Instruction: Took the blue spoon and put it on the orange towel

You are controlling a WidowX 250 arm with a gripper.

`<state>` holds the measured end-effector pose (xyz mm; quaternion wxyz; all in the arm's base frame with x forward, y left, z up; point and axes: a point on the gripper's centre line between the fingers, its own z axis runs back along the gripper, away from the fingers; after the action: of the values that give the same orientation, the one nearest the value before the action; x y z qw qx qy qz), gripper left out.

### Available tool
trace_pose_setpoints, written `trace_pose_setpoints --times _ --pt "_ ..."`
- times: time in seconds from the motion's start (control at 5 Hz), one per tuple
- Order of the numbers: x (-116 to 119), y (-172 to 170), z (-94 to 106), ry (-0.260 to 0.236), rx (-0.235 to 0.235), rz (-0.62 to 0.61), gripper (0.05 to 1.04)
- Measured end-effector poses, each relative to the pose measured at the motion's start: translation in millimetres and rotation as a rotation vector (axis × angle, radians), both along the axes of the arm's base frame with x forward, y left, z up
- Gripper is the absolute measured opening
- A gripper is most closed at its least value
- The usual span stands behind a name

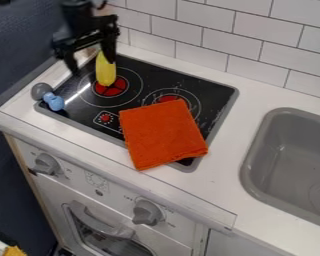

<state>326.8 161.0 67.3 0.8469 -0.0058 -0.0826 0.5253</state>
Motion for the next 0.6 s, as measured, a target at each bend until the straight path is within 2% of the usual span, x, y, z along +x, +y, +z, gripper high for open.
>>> trace_pose_setpoints --times 0.2,0.4,0.6 --pt "-22.6 7.5 -12.7 0.047 -0.038 0.119 0.999" --pt "-35.4 13.5 -19.0 0.07 -0.056 0.194 1.0" --pt "-40.2 19.4 -24.9 0.095 -0.046 0.213 0.999"
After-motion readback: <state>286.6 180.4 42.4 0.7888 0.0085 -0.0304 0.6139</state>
